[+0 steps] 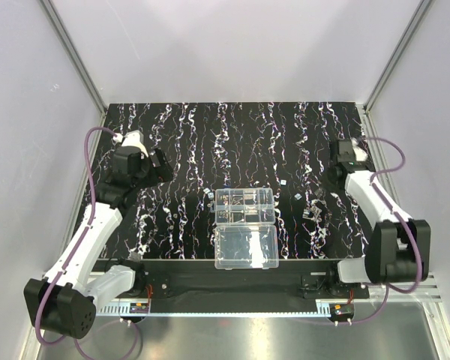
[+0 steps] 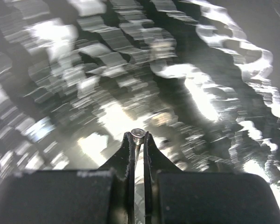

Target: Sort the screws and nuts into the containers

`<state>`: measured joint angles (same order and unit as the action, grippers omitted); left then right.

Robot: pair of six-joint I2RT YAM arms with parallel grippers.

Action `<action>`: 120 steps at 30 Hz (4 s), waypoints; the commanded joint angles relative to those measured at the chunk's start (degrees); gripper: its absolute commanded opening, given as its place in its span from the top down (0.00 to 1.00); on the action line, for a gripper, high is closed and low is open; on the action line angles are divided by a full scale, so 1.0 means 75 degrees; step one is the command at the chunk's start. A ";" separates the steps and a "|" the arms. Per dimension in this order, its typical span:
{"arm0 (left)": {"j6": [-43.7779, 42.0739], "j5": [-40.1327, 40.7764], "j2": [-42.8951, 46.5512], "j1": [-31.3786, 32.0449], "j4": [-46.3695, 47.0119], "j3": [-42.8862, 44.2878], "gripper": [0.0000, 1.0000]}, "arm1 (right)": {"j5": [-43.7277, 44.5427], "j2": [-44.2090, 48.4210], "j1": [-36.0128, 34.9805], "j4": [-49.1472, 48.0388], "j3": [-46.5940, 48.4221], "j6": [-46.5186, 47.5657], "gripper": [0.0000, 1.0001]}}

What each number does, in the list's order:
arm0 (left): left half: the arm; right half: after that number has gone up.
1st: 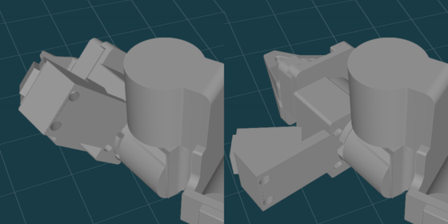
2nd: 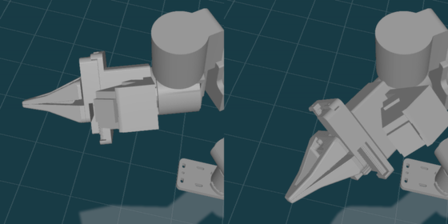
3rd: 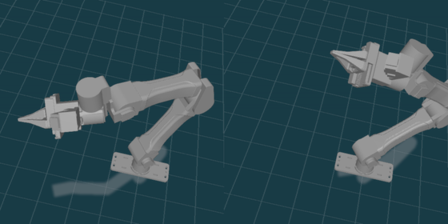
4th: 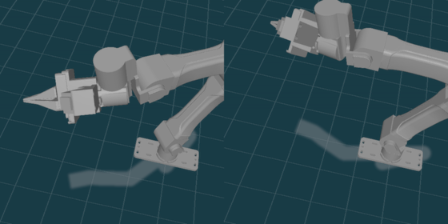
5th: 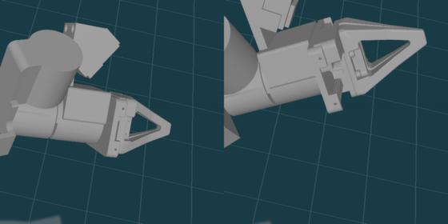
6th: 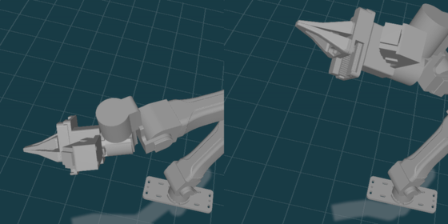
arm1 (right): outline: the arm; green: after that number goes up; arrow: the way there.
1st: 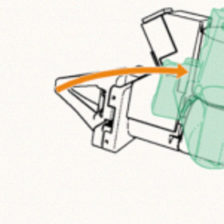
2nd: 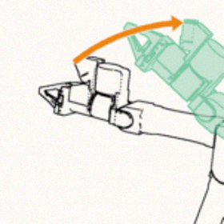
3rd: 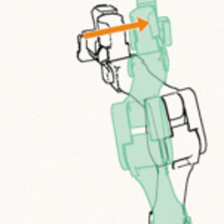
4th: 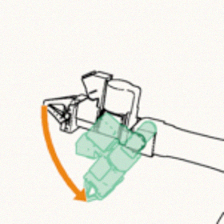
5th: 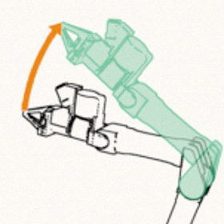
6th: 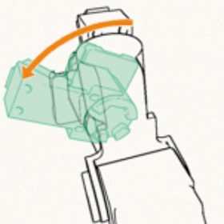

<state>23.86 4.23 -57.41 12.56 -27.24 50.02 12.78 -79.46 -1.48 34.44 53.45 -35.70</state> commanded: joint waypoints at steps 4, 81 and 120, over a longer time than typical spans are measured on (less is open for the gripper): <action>0.0053 -0.0236 0.0224 -0.0069 0.0293 -0.0048 0.01 | -0.0473 0.0201 -0.2543 0.0260 0.1380 0.0495 1.00; 0.0100 -0.0306 0.0412 -0.0069 0.0222 -0.0212 0.01 | 0.0582 0.0073 -0.1046 -0.0079 -0.1221 -0.0361 0.53; 0.0100 -0.0365 0.0447 -0.0057 0.0222 -0.0189 0.01 | -0.0906 -0.0185 -0.3410 0.1069 0.2106 0.0706 1.00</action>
<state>24.32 2.68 -54.78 12.36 -27.38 48.97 7.62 -76.88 -20.97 39.72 66.43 -32.21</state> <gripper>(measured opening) 0.988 0.020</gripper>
